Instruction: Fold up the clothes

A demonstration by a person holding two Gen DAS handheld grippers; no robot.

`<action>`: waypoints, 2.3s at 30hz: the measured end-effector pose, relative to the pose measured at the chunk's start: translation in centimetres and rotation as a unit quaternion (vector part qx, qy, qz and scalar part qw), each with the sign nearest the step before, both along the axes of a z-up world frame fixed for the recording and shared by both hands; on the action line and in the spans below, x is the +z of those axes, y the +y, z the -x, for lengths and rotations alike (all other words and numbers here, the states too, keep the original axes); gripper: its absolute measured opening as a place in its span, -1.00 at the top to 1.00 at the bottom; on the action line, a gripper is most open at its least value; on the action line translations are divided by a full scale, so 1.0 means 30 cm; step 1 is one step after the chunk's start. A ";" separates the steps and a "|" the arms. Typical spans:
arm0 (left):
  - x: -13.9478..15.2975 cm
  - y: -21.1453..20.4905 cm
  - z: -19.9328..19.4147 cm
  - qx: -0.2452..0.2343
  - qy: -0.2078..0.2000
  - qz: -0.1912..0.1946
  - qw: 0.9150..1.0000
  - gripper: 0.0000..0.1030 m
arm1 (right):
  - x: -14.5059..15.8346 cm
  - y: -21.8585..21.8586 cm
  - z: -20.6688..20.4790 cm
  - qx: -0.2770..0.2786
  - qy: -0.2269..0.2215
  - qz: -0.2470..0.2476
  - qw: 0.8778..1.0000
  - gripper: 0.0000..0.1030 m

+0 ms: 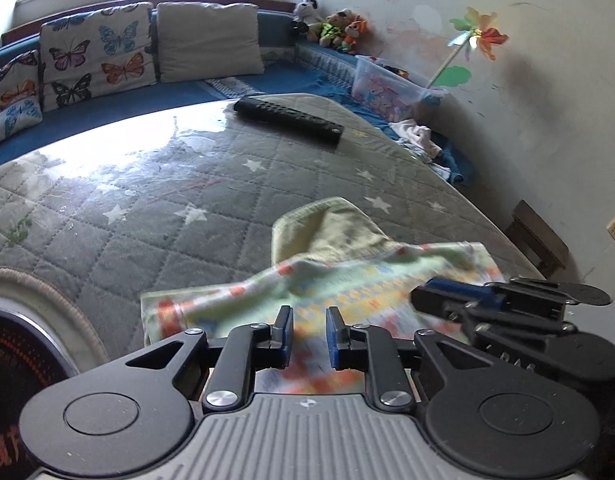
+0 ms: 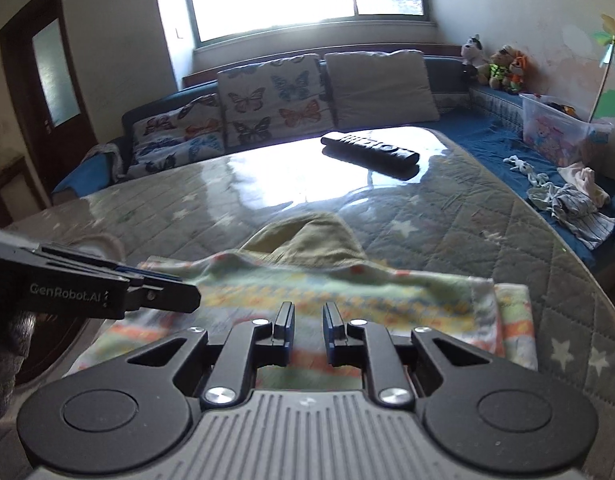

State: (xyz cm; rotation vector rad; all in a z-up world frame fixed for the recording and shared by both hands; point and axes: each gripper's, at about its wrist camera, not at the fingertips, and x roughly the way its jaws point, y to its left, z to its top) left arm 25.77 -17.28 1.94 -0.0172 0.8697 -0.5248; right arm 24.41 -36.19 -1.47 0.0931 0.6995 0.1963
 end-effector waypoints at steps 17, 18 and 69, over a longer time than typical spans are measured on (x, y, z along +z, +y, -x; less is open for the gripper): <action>-0.044 0.063 0.291 -0.002 -0.029 -0.019 0.999 0.62 | -0.016 -0.023 0.312 -0.022 -0.019 0.011 1.000 0.50; -0.045 0.072 0.295 0.002 -0.028 -0.016 0.999 0.62 | -0.017 -0.047 0.315 -0.036 -0.020 0.005 0.999 0.50; -0.044 0.233 0.590 0.066 -0.072 -0.050 0.994 -1.00 | -0.037 0.080 0.525 -0.098 -0.039 0.067 0.992 -1.00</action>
